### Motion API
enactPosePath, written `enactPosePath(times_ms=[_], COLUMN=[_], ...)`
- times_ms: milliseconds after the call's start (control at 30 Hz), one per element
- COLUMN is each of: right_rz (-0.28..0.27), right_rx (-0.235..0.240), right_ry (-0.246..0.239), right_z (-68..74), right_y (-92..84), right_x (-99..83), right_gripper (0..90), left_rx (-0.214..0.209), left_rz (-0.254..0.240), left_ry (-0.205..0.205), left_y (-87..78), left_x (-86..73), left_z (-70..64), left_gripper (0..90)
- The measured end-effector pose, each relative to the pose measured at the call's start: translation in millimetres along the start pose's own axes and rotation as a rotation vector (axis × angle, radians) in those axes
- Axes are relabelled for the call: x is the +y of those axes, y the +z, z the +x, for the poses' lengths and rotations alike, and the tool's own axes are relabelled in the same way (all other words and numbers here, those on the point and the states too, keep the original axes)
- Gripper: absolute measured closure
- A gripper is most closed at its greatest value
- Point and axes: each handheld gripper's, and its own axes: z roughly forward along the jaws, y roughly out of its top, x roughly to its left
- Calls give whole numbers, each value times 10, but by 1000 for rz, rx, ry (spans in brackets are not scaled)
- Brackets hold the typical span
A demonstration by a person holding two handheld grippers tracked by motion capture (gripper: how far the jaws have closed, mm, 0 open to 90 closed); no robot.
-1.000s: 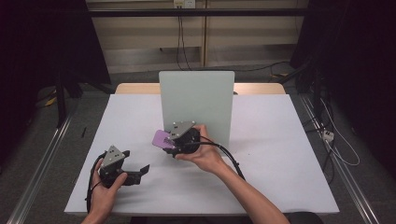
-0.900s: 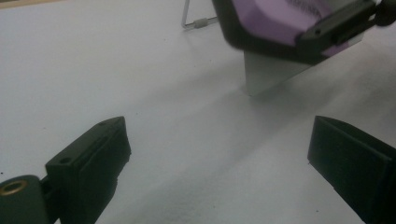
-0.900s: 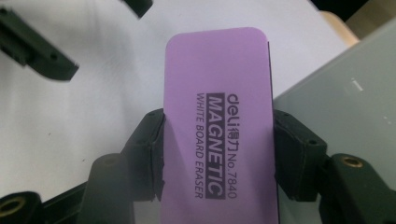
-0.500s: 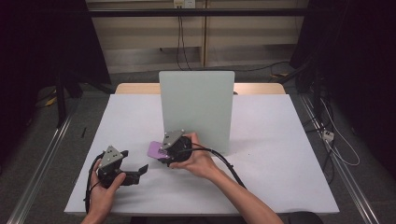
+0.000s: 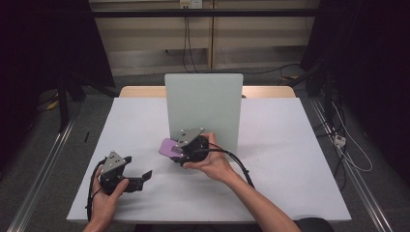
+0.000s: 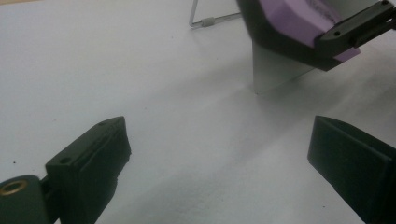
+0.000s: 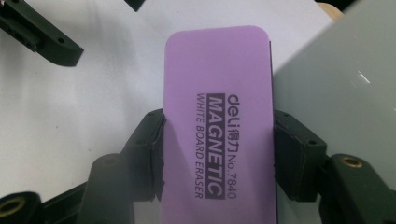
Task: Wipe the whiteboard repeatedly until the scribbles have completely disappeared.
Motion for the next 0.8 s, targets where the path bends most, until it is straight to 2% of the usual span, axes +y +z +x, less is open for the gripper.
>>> enactPosePath(times_ms=[233, 300, 567, 633, 800], right_rz=[-16, 6, -31, -5, -2], right_rx=[-40, -6, -27, -14, 2], right_ry=[39, 62, 124, 131, 180], right_z=[-81, -119, -201, -219, -233], right_y=[-250, -316, -680, -736, -838], right_x=[-120, -157, -337, -399, -541], right_gripper=[415, 415, 415, 414, 415], left_rx=[-3, -3, 4, 1, -1], left_rz=[7, 8, 9, 9, 10], left_ry=[15, 21, 17, 20, 20], left_y=[15, 6, 14, 12, 14], left_x=[12, 15, 9, 12, 12], left_z=[-24, -38, -30, -41, -44], left_gripper=[56, 55, 54, 54, 54])
